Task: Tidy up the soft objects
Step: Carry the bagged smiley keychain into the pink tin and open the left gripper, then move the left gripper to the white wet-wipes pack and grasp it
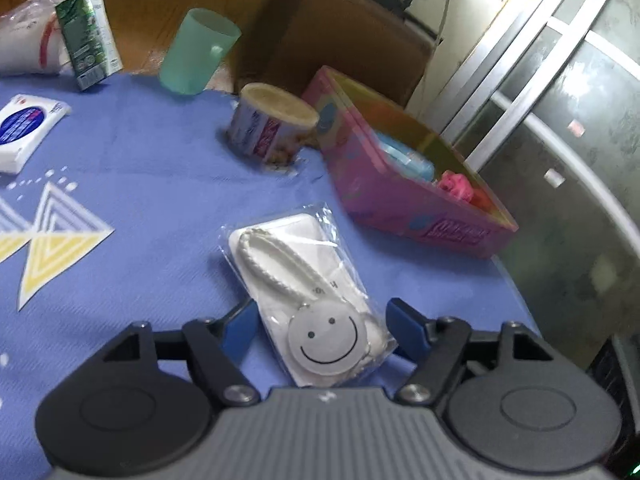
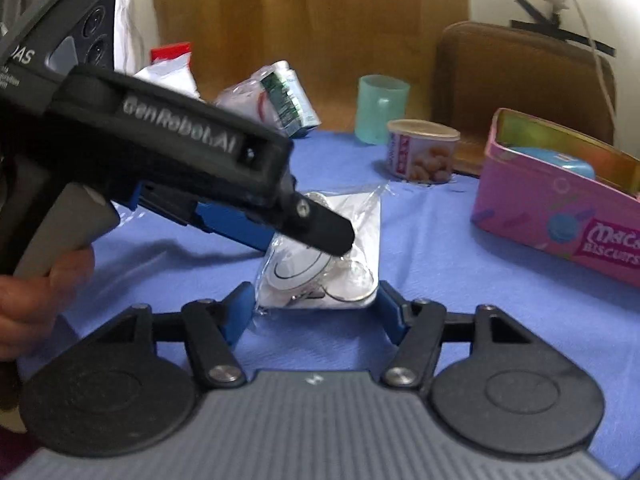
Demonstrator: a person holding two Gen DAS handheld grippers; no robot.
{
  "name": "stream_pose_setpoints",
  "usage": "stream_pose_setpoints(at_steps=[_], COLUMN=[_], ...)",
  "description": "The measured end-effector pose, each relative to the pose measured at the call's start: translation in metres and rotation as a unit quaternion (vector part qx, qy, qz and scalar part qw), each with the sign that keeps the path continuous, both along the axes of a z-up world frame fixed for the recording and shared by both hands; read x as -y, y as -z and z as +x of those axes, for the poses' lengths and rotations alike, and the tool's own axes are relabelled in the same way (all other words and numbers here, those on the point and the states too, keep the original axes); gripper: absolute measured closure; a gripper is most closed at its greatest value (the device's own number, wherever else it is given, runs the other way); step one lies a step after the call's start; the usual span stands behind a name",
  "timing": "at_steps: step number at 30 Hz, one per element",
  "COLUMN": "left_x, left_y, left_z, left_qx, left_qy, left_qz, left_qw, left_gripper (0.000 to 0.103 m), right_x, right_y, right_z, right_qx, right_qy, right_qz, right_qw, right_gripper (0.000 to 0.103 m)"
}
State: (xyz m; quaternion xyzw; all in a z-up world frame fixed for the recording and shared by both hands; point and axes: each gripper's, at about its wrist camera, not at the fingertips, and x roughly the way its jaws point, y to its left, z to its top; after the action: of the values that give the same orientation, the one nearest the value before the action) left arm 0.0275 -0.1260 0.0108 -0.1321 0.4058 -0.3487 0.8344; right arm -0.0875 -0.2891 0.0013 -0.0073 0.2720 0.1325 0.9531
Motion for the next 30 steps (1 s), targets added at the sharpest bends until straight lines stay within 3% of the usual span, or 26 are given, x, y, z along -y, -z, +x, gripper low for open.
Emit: stream_pose_setpoints(at_steps=[7,10,13,15,19,22,27,30], left_x=[0.054,0.095,0.129,0.136,0.103,0.065,-0.004,-0.05], left_y=[-0.055,-0.077,-0.092,-0.095,-0.077,-0.059,-0.026,-0.011], left_z=[0.013,0.028,0.047,0.056,0.061,0.052,0.04,0.03], left_qx=[0.073,0.108,0.14,0.174,0.149,0.156,0.121,0.111], left_qy=[0.052,0.077,0.08,0.053,0.019,-0.006,-0.059,-0.101], left_qz=[-0.02,-0.022,-0.028,-0.016,-0.025,0.001,0.036,0.058], left_qw=[0.9957,0.991,0.9865,0.9832,0.9883,0.9877,0.9903,0.987], left_gripper=[0.032,0.032,0.017,0.017,0.018,0.018,0.018,0.019], right_x=[0.027,0.054,0.085,0.106,0.131,0.138,0.105,0.079], right_y=[-0.029,-0.041,-0.053,-0.054,-0.037,-0.034,-0.021,-0.02], right_z=[-0.01,-0.001,0.022,0.056,0.1,0.085,0.057,0.056], right_qx=[0.112,0.136,0.15,0.144,0.116,0.127,0.158,0.156], right_qy=[0.066,0.106,0.142,0.167,0.234,0.239,0.228,0.201], right_qz=[-0.016,-0.023,-0.019,-0.022,-0.079,-0.03,-0.039,-0.025], right_qw=[0.991,0.985,0.978,0.975,0.962,0.962,0.96,0.967], right_gripper=[0.036,0.036,0.036,0.031,0.026,0.026,0.029,0.033])
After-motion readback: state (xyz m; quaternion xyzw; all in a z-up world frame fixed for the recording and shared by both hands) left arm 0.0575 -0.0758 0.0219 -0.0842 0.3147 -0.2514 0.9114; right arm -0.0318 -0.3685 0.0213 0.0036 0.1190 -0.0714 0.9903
